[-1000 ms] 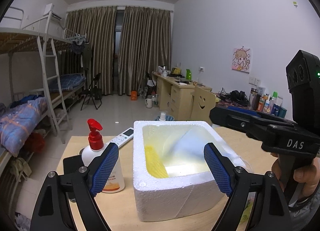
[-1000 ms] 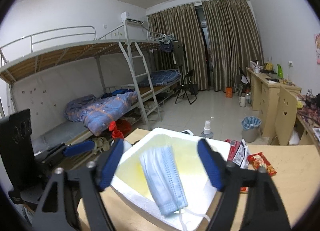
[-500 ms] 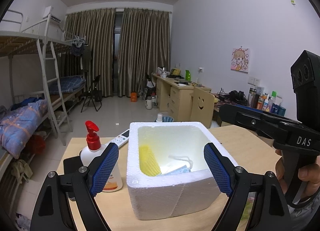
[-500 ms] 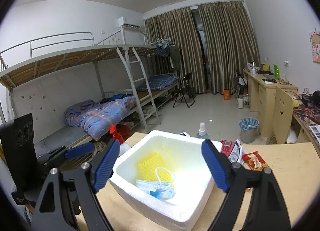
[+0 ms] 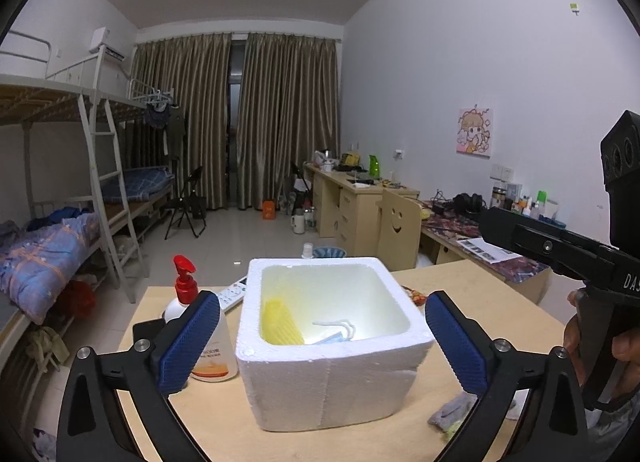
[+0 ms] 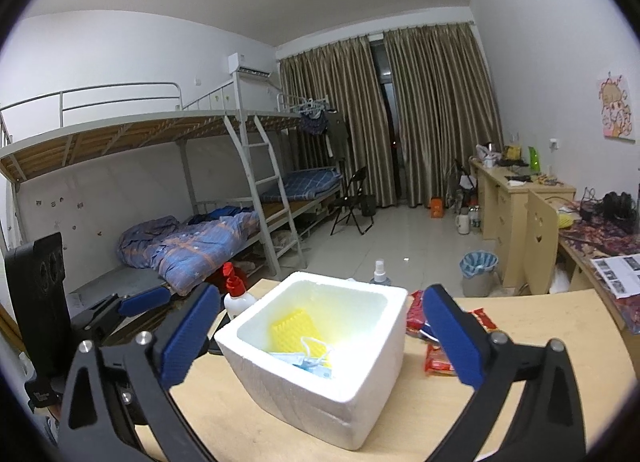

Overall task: Organize soft objects
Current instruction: 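Move both tools back toward the grey sock and green snack bag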

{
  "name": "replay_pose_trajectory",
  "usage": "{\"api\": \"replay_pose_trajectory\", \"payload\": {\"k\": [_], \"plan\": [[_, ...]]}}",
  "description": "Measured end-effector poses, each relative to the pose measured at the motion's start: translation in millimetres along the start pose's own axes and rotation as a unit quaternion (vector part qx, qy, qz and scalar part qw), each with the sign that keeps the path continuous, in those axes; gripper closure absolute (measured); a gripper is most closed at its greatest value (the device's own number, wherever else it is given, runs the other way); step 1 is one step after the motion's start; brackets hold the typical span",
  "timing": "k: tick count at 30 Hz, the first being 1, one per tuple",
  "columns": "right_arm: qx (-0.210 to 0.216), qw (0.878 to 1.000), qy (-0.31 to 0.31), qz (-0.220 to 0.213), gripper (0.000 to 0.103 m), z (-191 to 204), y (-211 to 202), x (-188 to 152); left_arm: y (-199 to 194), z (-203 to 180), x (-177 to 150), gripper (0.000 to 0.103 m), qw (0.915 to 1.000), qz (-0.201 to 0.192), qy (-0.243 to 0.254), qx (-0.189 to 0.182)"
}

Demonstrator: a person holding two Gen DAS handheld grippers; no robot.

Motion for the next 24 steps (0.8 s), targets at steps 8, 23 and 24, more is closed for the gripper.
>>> {"api": "replay_pose_trajectory", "payload": {"k": [8,23,24], "plan": [[-0.017,1.0,-0.015,-0.012,0.0,0.0,-30.1,-5.1,-24.8,-24.7,2.7,0.0,0.9999,-0.009,0.01,-0.004],[-0.048,0.998,-0.024,-0.044,0.0,-11.1,-83.4,-14.4,-68.4,-69.9,2.8,0.0,0.9989,-0.033,0.024,-0.024],[-0.05,0.997,-0.025,-0.045,0.0,-11.5,-86.0,-16.2,-70.3,-71.5,2.3,0.0,0.9988,-0.034,0.024,-0.025]]}}
Point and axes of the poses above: each gripper's, at about its wrist camera, not at the fingertips, and y roughly the way its jaws point, z to its left, x to its top, the point moved 4 cm from there along y, roughly the way its jaws point, and after that the axes turned 4 degrees about -x, right-handed, at the moved point
